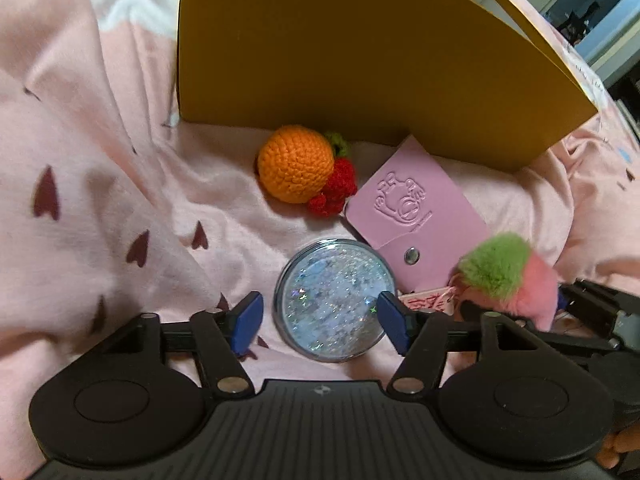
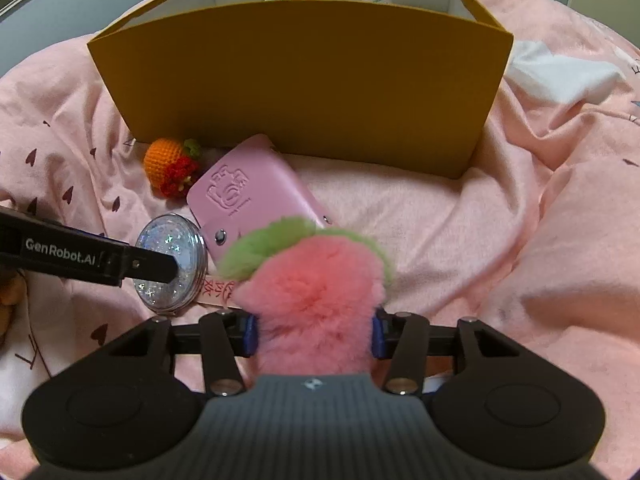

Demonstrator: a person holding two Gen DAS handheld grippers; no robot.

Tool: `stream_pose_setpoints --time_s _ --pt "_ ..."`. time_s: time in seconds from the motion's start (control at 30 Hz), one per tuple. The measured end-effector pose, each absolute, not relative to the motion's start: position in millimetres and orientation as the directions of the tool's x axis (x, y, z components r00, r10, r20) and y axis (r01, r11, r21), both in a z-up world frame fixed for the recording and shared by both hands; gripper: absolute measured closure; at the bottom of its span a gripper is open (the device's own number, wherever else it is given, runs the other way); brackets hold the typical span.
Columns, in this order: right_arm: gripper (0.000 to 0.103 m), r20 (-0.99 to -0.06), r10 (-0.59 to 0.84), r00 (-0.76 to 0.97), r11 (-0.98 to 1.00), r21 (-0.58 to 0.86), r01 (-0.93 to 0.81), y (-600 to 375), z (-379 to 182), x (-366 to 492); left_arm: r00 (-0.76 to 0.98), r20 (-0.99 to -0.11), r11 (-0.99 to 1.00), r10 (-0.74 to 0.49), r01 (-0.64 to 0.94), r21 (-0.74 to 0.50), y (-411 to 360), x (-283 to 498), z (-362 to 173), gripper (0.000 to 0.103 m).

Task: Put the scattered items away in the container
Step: 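Grasp the pink pom-pom with the right gripper while the left grasps the glitter mirror, then carry the pom-pom and glitter mirror over the shoebox with both grippers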

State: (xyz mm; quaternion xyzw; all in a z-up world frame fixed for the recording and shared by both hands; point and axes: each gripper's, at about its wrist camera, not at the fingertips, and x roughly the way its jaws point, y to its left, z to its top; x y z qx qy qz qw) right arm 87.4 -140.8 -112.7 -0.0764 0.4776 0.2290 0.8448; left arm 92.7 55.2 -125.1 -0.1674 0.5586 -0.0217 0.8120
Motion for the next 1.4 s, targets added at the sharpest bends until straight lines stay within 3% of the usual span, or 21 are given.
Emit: stream_pose_setpoints --time_s 0.2,0.3,0.47,0.83,1.13,1.33,1.4 --pt "0.049 -0.848 0.311 0.428 0.885 0.093 -0.457 -138 -117 92 0.375 -0.892 0.931 -0.253 -0.157 -0.331 56 97 -137 0.023" --pt "0.048 -0.848 0.314 0.427 0.887 0.101 -0.451 -138 -117 94 0.389 -0.886 0.931 -0.251 -0.155 -0.332 56 94 -136 0.027" --pt "0.048 -0.846 0.315 0.430 0.888 0.104 -0.448 -138 -116 93 0.412 -0.875 0.921 -0.256 -0.172 -0.350 61 84 -132 0.044" --pt "0.048 -0.828 0.348 0.439 0.886 0.139 -0.442 -146 -111 89 0.473 -0.824 0.922 -0.312 -0.058 -0.383 48 64 -109 0.069" --pt "0.047 -0.824 0.361 0.437 0.882 0.150 -0.446 -146 -111 87 0.390 -0.842 0.910 -0.373 -0.022 -0.413 36 83 -121 0.065" --pt "0.046 -0.827 0.356 0.436 0.881 0.142 -0.451 -145 -113 86 0.296 -0.865 0.900 -0.406 -0.035 -0.434 37 83 -136 0.043" --pt "0.048 -0.830 0.347 0.436 0.884 0.134 -0.448 -144 -114 87 0.288 -0.864 0.896 -0.412 -0.044 -0.442 36 84 -140 0.040"
